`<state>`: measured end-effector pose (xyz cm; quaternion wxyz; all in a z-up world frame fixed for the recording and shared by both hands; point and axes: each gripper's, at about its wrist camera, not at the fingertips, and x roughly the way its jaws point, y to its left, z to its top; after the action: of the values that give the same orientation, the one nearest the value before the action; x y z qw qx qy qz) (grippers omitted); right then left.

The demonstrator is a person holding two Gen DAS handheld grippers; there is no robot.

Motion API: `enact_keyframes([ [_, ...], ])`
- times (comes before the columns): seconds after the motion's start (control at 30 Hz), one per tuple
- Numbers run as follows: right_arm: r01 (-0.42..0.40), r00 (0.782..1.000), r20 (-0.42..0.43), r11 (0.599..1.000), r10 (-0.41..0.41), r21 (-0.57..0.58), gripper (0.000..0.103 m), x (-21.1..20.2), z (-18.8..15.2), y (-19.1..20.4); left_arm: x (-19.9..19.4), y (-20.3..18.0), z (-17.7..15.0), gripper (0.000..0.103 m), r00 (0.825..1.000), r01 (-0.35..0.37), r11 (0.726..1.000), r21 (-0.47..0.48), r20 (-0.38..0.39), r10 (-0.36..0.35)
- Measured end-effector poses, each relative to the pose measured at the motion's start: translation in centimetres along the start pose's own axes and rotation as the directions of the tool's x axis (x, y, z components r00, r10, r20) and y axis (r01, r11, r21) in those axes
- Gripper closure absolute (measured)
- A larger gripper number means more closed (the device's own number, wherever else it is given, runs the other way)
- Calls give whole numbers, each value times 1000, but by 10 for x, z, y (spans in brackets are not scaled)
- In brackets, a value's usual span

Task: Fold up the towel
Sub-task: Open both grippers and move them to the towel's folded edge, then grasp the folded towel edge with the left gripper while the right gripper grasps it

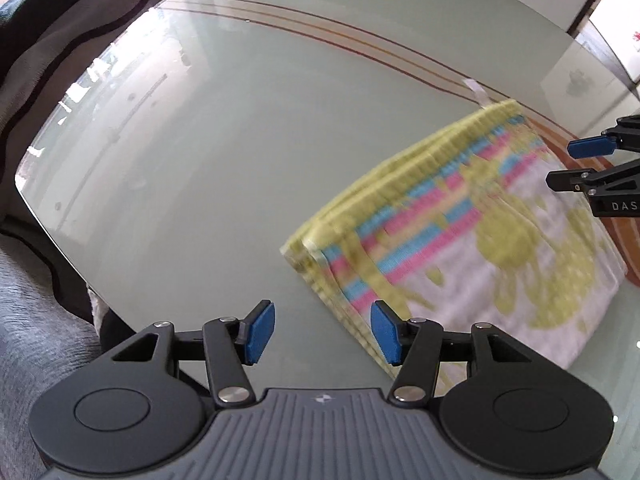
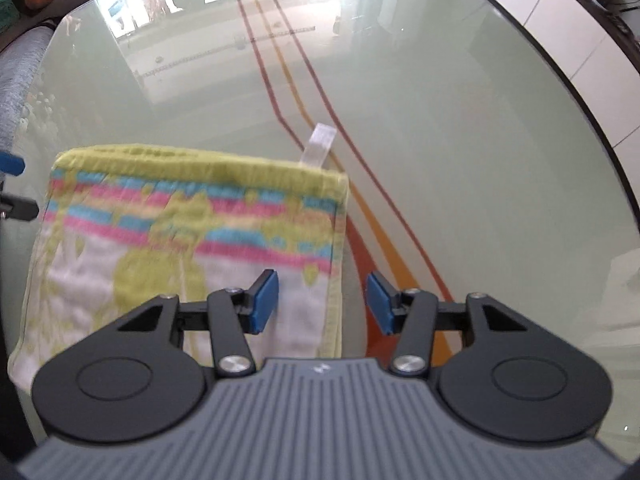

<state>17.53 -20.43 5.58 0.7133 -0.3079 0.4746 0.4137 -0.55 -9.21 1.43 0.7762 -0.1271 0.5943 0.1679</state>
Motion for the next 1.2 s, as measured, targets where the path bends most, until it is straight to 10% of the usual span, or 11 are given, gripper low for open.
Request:
enact_keyframes([
  [0.3,-58,998,-30,998,58,9,67,7,17,-4,19,1,0,50,999,-10,1000,15,-36,10],
  [0.53,-93,995,-29,996,92,-15,89,2,12,6,19,-7,1,78,999,18,998,57,-39,-16],
  [1.2,38,998,-63,990,-30,139,93,-27,-38,-45,30,-78,49,96,999,-37,936,351,10,35],
])
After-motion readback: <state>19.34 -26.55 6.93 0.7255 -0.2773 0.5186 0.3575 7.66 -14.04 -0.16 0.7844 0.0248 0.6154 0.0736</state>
